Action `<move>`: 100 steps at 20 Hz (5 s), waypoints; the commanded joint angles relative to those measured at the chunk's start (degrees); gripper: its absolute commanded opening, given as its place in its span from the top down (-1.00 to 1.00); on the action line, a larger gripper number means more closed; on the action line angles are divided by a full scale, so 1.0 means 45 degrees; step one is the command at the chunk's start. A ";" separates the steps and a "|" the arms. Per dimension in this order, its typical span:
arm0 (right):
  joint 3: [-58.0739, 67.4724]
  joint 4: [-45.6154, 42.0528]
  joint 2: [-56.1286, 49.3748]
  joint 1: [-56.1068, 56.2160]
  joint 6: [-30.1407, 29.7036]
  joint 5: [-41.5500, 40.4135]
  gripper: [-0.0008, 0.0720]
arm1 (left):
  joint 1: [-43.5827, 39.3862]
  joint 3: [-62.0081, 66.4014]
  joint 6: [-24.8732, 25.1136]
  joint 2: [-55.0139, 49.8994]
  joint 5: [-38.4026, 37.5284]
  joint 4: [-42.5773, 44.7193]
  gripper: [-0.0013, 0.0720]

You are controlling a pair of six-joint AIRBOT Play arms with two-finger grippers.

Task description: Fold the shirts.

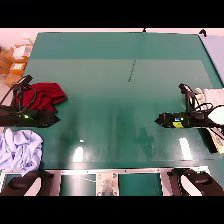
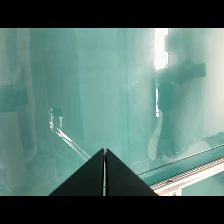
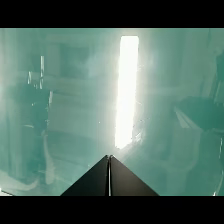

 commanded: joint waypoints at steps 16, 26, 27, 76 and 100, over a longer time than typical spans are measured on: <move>-0.0005 0.0005 0.0015 0.0015 0.0005 0.0000 0.92 | -0.0010 -0.0010 0.0131 0.0010 0.1083 -0.0209 0.91; 0.0000 0.0039 0.0015 0.0015 0.0005 -0.0889 0.68 | 0.4478 0.1778 0.0005 -0.4838 0.7315 0.6203 -0.99; -0.0005 0.0044 0.0015 0.0015 0.0000 -0.0996 0.32 | 0.4741 0.1831 0.0010 -0.5785 0.7329 0.6203 -0.99; -0.0199 0.1156 -0.4119 0.0015 0.0359 -0.1214 -0.29 | 0.0675 0.4245 0.0151 -0.9520 0.3643 0.1797 -0.96; 1.1919 0.4901 -0.4362 -0.3249 -0.2458 -0.0107 0.94 | 0.0675 1.4290 0.3211 -0.7325 0.3638 -0.1933 0.91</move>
